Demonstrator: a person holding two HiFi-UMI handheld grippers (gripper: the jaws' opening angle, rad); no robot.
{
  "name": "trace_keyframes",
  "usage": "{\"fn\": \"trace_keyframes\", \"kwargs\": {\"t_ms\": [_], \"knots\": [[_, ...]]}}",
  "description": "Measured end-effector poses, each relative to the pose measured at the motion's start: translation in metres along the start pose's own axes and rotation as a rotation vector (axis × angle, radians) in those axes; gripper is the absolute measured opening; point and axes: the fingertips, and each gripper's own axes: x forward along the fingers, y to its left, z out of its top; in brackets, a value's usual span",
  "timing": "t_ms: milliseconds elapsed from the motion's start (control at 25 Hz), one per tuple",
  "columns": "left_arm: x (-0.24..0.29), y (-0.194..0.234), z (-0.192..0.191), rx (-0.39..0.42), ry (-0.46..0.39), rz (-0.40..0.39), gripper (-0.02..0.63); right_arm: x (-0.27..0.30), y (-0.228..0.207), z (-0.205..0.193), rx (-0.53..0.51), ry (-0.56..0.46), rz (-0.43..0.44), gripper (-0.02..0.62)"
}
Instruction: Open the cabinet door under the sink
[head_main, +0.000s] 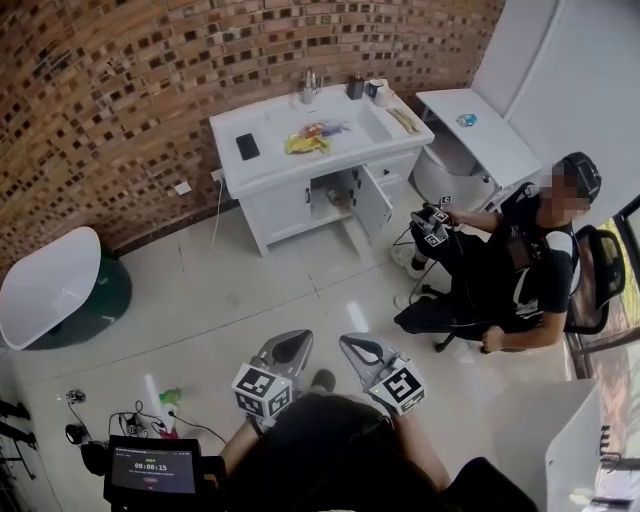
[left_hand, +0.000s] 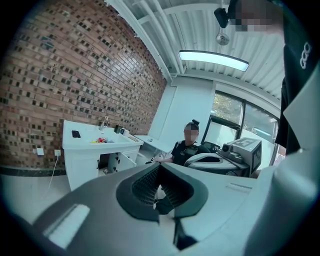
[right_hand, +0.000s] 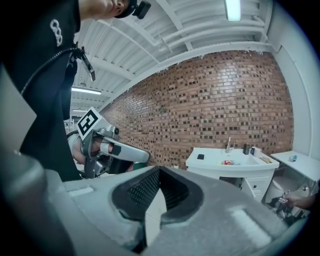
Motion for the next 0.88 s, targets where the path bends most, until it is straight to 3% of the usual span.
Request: {"fn": "trace_keyframes", "kwargs": {"t_ms": [280, 880], "knots": [[0.0002, 0.0023, -0.0026, 0.003, 0.002, 0.013, 0.015, -0.0023, -0.0097, -0.001, 0.047, -0.032, -0.007, -0.009], [-0.0015, 0.0057, -0.0067, -0.012, 0.001, 0.018, 0.015, -0.0007, -0.0102, -0.0055, 0.041, -0.014, -0.004, -0.009]]}}
